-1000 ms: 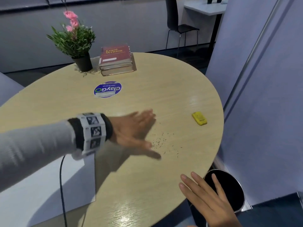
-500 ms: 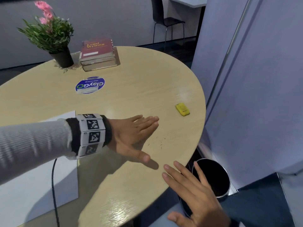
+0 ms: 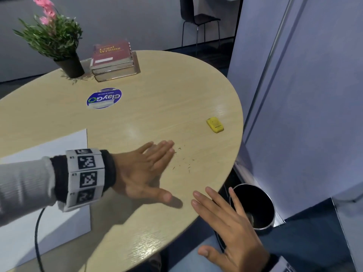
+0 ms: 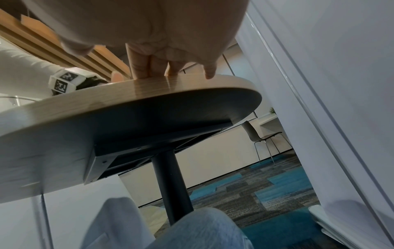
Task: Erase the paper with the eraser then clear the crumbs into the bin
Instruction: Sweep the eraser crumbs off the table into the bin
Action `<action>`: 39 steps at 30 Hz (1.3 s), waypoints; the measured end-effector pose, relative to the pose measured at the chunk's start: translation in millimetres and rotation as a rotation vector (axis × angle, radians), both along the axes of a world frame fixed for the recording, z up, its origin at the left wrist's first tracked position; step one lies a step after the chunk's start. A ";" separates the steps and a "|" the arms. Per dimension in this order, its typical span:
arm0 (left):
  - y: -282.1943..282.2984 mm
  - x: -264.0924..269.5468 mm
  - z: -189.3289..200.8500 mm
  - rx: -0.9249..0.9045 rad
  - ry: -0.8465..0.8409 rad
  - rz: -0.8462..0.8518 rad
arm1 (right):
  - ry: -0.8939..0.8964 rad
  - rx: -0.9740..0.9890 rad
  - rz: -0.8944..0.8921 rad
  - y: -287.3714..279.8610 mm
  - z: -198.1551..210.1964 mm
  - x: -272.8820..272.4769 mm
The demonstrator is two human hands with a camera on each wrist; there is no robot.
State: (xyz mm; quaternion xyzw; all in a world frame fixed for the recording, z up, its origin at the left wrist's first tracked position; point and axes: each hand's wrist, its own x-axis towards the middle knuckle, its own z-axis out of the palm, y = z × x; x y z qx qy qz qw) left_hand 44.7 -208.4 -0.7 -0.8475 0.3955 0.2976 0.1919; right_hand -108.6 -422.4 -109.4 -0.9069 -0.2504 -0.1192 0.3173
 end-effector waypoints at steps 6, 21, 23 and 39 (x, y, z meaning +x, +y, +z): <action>32.9 12.3 13.5 -0.013 -0.105 0.184 | 0.016 0.046 -0.001 1.0 -1.1 -0.2; 1.9 -12.4 11.5 -0.094 -0.082 0.209 | 0.036 0.029 0.001 1.2 0.3 -1.1; 29.8 -8.5 16.4 -0.023 -0.158 0.330 | 0.042 0.049 -0.002 2.1 -1.1 -1.3; 33.1 -23.8 8.8 -0.012 -0.214 0.484 | 0.070 0.089 0.000 3.2 1.2 -3.3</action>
